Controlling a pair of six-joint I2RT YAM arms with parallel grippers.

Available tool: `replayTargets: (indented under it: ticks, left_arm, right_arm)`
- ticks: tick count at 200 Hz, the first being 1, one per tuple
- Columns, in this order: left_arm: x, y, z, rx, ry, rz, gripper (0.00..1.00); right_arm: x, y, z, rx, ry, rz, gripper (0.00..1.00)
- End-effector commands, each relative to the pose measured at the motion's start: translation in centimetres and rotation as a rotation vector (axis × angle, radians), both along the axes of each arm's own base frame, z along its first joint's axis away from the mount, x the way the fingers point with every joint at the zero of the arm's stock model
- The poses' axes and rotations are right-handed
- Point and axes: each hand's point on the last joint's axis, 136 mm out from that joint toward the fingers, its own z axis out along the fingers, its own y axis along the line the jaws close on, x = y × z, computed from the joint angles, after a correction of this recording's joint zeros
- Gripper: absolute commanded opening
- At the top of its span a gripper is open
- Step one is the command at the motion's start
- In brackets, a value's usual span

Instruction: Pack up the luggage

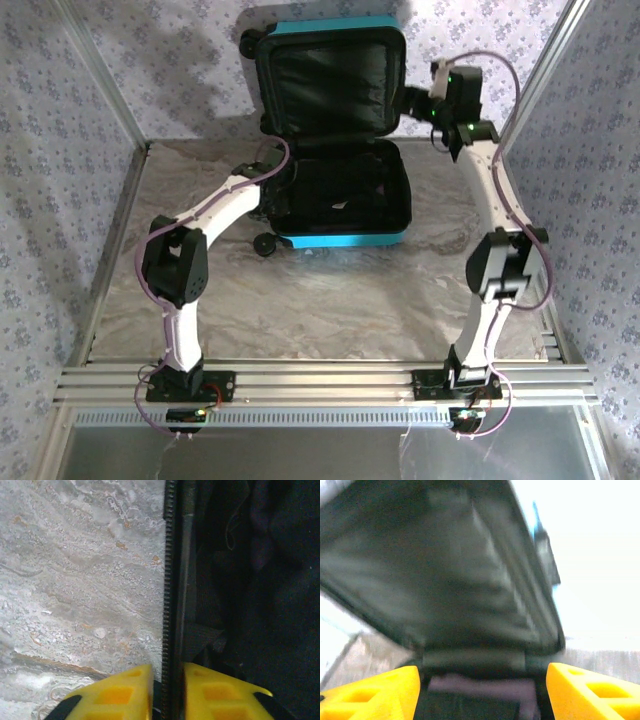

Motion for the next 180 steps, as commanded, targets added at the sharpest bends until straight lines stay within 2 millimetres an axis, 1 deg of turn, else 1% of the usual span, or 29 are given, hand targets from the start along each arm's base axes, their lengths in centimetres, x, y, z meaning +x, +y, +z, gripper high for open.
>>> replayTargets:
  ticks: [1,3,6,7,9,11,14,16,18,19,22,23,26,27,30,31,34,47,72,85,95,128,136,158,180]
  left_arm:
    - [-0.6,0.5,-0.1,0.032,-0.005,0.023,0.20]
    - [-0.6,0.4,-0.1,0.032,-0.005,0.022,0.20]
    - [-0.7,0.4,-0.2,0.031,-0.003,0.022,0.20]
    - [-0.7,0.4,-0.2,0.031,-0.003,0.021,0.20]
    - [-0.7,0.3,-0.2,0.030,-0.005,0.020,0.20]
    - [-0.8,0.3,-0.2,0.030,-0.005,0.020,0.20]
    - [-0.8,0.2,-0.2,0.029,-0.006,0.018,0.20]
    - [-0.8,0.2,-0.2,0.031,-0.006,0.017,0.20]
    - [-0.9,0.1,-0.2,0.031,-0.006,0.014,0.20]
    - [-0.9,0.0,-0.2,0.030,-0.007,0.013,0.20]
    - [-0.9,-0.1,-0.2,0.031,-0.009,0.011,0.19]
    - [-0.9,-0.1,-0.3,0.032,-0.007,0.010,0.19]
    - [-0.9,-0.2,-0.3,0.032,-0.009,0.007,0.19]
    - [-0.9,-0.2,-0.2,0.032,-0.009,0.006,0.19]
    - [-1.0,-0.3,-0.3,0.034,-0.007,0.003,0.19]
    - [-1.0,-0.3,-0.4,0.035,-0.006,0.002,0.19]
    - [-1.0,-0.4,-0.4,0.036,-0.007,-0.003,0.19]
    - [-1.1,-0.7,-0.2,0.043,-0.014,-0.010,0.18]
    - [-1.2,-1.2,-0.5,0.050,-0.015,-0.027,0.17]
    - [-1.3,-1.2,-0.6,0.054,-0.015,-0.030,0.16]
    - [-1.3,-1.2,-0.6,0.053,-0.013,-0.031,0.16]
    - [-1.4,-1.5,-0.8,0.051,-0.013,-0.036,0.15]
    - [-1.4,-1.6,-0.7,0.049,-0.014,-0.037,0.15]
    - [-1.0,-1.7,-0.3,0.052,-0.021,-0.037,0.14]
    - [-0.7,-1.6,0.0,0.056,-0.033,-0.030,0.14]
  right_arm:
    - [4.4,-0.5,0.7,-0.052,-0.070,-0.029,0.69]
    - [4.9,-0.5,0.4,-0.054,-0.067,-0.033,0.69]
    - [5.4,-0.5,0.6,-0.055,-0.078,-0.041,0.69]
    - [5.8,-0.5,0.3,-0.057,-0.074,-0.041,0.69]
    - [6.1,-0.5,0.7,-0.055,-0.088,-0.041,0.69]
    - [6.5,-0.4,0.3,-0.058,-0.085,-0.041,0.69]
    - [7.0,-0.4,0.6,-0.056,-0.100,-0.040,0.69]
    - [7.5,-0.4,0.1,-0.055,-0.096,-0.041,0.69]
    - [7.7,-0.4,0.4,-0.054,-0.109,-0.046,0.69]
    - [7.9,-0.4,0.2,-0.054,-0.107,-0.048,0.69]
    - [8.4,-0.5,0.4,-0.045,-0.118,-0.059,0.69]
    - [8.6,-0.5,0.1,-0.043,-0.116,-0.062,0.70]
    - [8.9,-0.5,0.4,-0.035,-0.133,-0.073,0.70]
    - [9.2,-0.5,0.1,-0.035,-0.132,-0.075,0.70]
    - [9.4,-0.5,0.3,-0.031,-0.147,-0.079,0.70]
    - [9.6,-0.6,0.0,-0.031,-0.146,-0.082,0.70]
    - [9.9,-0.7,0.2,-0.028,-0.162,-0.091,0.70]
    - [11.1,-1.3,-0.3,-0.002,-0.192,-0.129,0.69]
    - [12.4,-0.5,-0.4,-0.007,-0.277,-0.140,0.62]
    - [12.6,0.4,-0.3,-0.031,-0.315,-0.150,0.61]
    - [12.8,1.0,-0.3,-0.041,-0.332,-0.147,0.56]
    - [12.9,1.6,-1.2,-0.050,-0.310,-0.139,0.09]
    - [12.8,1.7,-1.5,-0.062,-0.296,-0.133,0.00]
    - [11.7,1.9,-1.2,-0.113,-0.263,-0.091,0.00]
    - [9.8,2.5,0.4,-0.168,-0.263,-0.027,0.00]
